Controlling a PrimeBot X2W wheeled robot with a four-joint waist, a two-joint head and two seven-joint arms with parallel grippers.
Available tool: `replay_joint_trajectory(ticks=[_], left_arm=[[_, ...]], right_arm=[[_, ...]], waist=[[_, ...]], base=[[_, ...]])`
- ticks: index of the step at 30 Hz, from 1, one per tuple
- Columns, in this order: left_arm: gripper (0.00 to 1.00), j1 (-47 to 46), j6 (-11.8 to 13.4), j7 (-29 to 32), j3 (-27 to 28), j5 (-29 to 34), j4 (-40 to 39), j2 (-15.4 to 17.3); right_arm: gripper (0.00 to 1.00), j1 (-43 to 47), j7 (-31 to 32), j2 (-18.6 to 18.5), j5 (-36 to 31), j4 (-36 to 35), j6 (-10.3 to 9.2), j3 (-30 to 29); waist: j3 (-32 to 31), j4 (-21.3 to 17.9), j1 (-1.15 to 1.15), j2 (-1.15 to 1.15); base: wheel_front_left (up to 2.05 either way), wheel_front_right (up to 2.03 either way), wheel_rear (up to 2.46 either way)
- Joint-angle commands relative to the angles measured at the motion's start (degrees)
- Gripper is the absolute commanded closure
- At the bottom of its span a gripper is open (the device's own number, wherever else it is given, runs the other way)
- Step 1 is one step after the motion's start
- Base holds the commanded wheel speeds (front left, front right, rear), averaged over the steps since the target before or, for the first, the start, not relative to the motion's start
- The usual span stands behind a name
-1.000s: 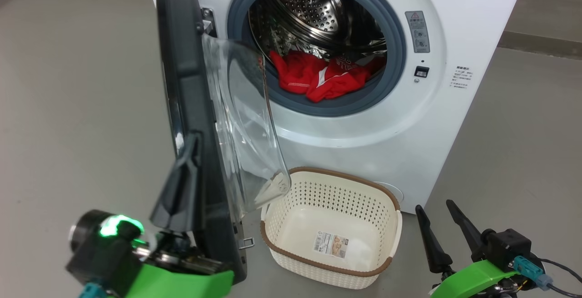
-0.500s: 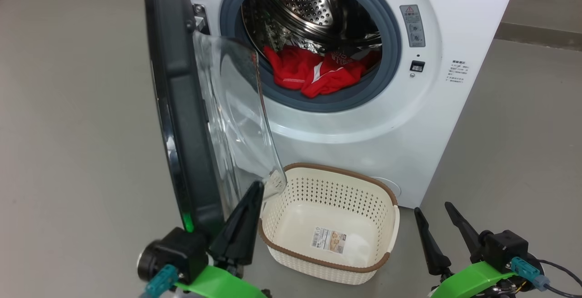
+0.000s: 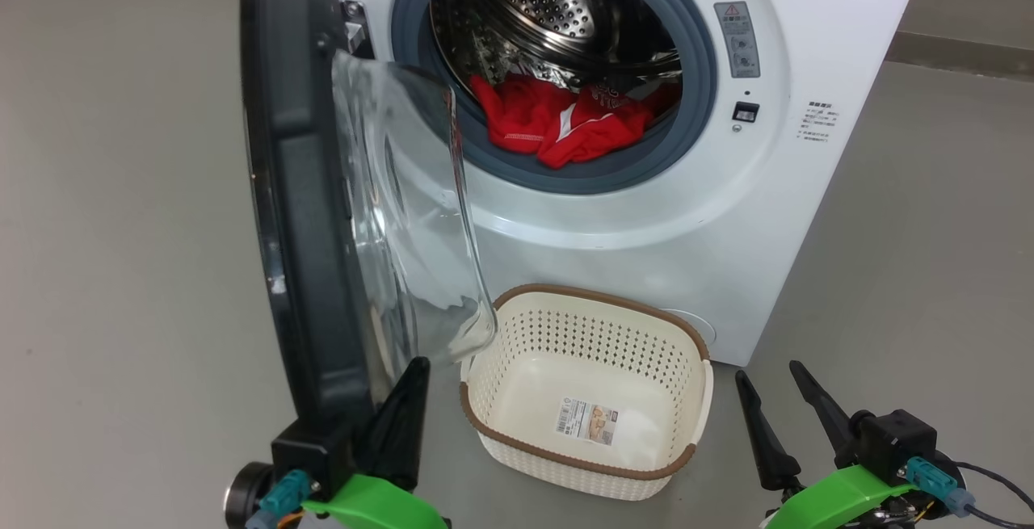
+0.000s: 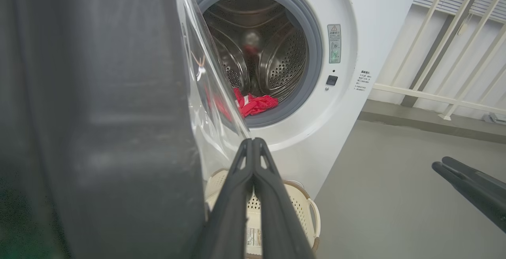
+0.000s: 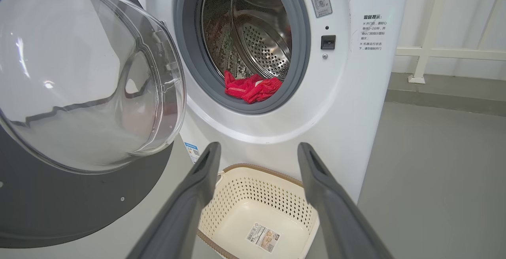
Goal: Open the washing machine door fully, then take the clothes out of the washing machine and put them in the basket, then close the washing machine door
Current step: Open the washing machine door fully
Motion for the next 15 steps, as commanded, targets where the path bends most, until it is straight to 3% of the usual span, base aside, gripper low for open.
replay_joint_trajectory(ticks=[1,15], left_arm=[[1.00,-1.7,1.1,-0.7,3.1,0.5,-0.6,1.3],[1.00,0.3,6.2,-2.5,10.6,-0.6,-1.1,5.3]], right_arm=[[0.00,-1.8,-0.4,-0.2,0.2,-1.1,0.02,1.2],[0.00,-1.6,-0.4,-0.2,1.0,-0.3,0.02,2.4]], waist=[[0.1,0.2,0.00,0.00],[-0.1,2.3,0.00,0.00]], base=[[0.00,0.00,0.00],[0.00,0.00,0.00]])
